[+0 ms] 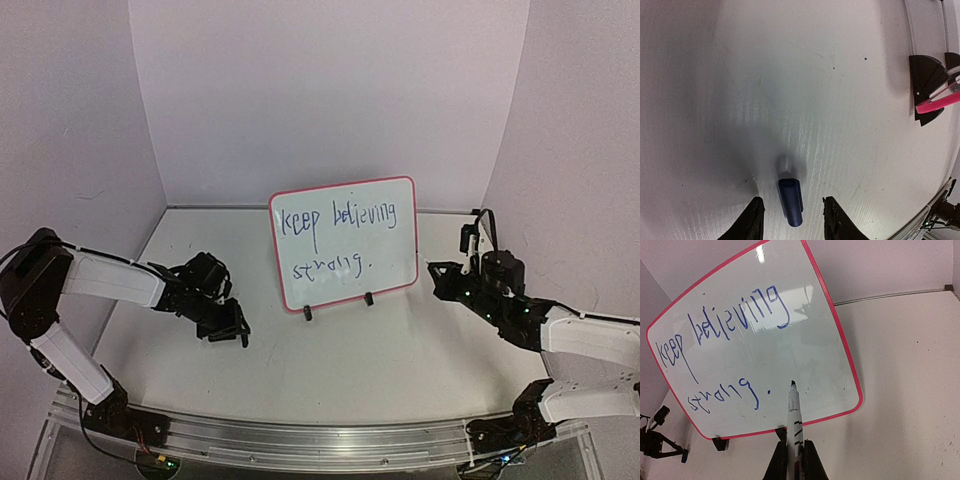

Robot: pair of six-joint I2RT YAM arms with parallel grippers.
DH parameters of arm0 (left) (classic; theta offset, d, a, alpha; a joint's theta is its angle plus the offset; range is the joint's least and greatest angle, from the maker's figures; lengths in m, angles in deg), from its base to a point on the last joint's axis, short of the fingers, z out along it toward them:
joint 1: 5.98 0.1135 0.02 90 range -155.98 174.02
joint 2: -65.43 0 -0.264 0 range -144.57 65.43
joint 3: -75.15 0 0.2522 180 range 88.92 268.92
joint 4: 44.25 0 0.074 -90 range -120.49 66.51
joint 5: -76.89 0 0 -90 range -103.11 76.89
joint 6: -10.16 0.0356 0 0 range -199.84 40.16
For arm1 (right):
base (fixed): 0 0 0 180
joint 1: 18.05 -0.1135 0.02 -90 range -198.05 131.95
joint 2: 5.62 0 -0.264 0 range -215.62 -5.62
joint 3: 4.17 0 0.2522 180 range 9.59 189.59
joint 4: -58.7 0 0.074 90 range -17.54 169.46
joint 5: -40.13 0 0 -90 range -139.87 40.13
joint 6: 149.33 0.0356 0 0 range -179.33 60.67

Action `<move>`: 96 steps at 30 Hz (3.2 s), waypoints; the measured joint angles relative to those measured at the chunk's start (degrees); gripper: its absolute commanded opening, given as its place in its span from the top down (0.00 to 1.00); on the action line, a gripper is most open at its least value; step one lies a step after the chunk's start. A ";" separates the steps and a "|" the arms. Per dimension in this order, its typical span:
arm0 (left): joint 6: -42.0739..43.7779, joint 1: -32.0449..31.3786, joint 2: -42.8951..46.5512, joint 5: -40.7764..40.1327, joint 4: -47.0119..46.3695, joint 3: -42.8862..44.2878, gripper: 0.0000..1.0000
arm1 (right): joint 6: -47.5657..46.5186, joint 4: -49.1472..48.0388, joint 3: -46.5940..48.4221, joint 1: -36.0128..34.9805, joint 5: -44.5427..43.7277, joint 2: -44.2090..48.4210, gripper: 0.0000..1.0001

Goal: Write a sentence on the whiteboard
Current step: Pick up the pen cap from the center of the board.

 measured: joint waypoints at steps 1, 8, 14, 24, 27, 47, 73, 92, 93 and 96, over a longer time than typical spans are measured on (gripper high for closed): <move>-0.02 -0.07 -0.55 0.17 0.00 0.00 0.66 | 0.00 0.00 0.00 0.00 -0.04 0.00 1.00; 1.14 -1.03 -1.90 -0.72 0.26 0.26 0.76 | 0.02 0.02 0.00 0.00 -0.35 -0.02 1.00; 2.43 -1.60 -3.19 -1.11 1.16 1.79 0.77 | 0.04 0.00 0.00 0.00 -0.57 -0.02 1.00; -0.83 -2.58 -2.03 0.66 1.14 0.52 0.75 | 0.09 0.02 -0.33 0.00 -0.87 -0.07 1.00; -2.12 -3.02 -1.62 1.05 0.90 0.04 0.76 | 0.20 0.04 -0.68 0.00 -0.90 -0.07 1.00; -4.39 -4.96 -5.86 1.75 -9.51 0.83 0.74 | 0.22 0.87 -0.98 0.00 -1.09 0.42 1.00; 17.59 -3.28 0.37 -1.92 -6.40 -0.42 0.64 | -0.07 3.10 -0.59 0.00 0.20 0.33 1.00; 23.87 -3.28 -4.26 -5.38 -6.12 0.94 0.65 | -1.38 4.87 2.47 0.00 2.69 -1.90 1.00; 23.85 -3.30 -4.26 -5.46 -6.12 0.94 0.66 | -1.42 4.92 2.51 0.00 2.75 -2.08 1.00; 23.80 -3.32 -4.28 -5.90 -5.77 0.94 0.67 | -1.55 4.98 2.58 0.00 3.10 -2.51 1.00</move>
